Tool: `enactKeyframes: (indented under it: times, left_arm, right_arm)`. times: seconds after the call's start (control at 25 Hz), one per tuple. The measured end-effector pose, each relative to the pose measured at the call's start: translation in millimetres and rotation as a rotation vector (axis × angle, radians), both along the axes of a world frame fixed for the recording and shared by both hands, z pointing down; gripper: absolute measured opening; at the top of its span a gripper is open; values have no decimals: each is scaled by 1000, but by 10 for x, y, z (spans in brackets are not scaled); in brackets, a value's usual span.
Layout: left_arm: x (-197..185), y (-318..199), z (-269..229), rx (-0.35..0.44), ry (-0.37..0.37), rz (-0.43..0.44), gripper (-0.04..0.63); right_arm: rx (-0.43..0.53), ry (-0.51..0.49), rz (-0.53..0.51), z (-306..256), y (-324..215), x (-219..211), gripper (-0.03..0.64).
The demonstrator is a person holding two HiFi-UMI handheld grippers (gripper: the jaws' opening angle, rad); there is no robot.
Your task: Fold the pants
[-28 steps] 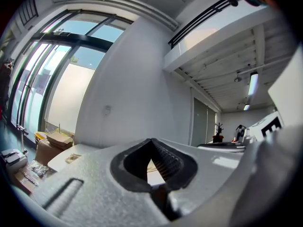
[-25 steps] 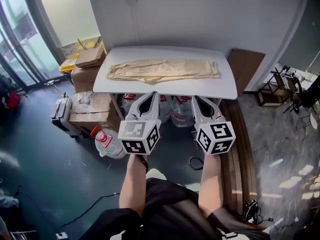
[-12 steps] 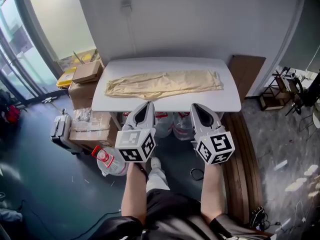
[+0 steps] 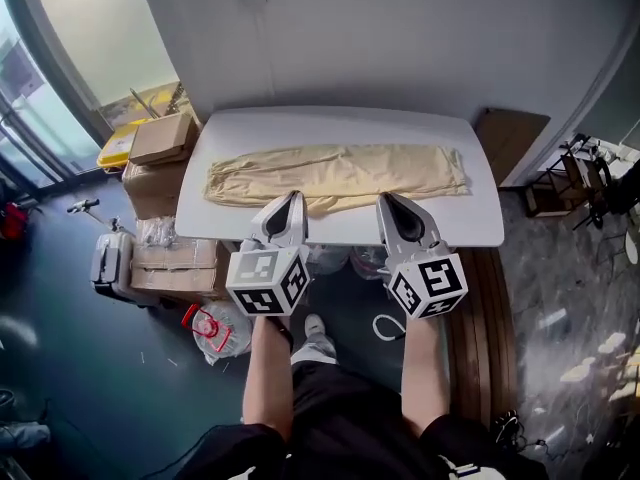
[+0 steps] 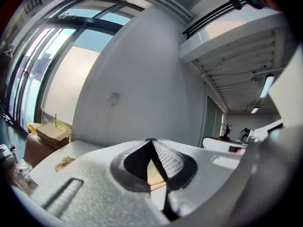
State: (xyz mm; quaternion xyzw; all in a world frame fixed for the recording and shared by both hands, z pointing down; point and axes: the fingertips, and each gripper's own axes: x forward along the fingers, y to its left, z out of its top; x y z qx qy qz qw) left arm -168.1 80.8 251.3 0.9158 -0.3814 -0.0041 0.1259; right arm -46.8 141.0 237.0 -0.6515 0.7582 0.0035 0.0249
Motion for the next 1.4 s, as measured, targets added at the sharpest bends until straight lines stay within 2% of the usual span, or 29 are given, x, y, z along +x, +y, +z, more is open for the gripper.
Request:
enactKeyframes:
  times: [0.28,0.4,0.52,0.68,0.8,0.96,1.08,1.4]
  left_arm:
    - [-93,-1029,-163,35,-8,-33,3]
    - [-37,-1297,-67,45,-12,-15,3]
    - [102,-1481,133,13,-18,-2,3]
    - [350,-1541,340,-24,-37,44,3]
    - [494,-1605,422,-46,-42,46,3]
    - [549,-1697,432,-44,-59,29,3]
    - [686,-1734,434,-40,-55,58,3]
    - [1506,-1569,745,-95,-83,206,3]
  right_arm:
    - [15,-18,2,-48,-1072,-27,5]
    - [-3,-3,12,40,-1314,14,5]
    - [-36,-2,45,172,-1438,213,5]
    - [-85,-15,73,402,-1510,447,5]
    - [-110,-30,55,503,-1641,522,5]
    - [-107,-45,16,490,-1787,542,5]
    - [-103,-45,5,520,-1834,623,5]
    - [-158,-84,162,830,-1543,1435,5]
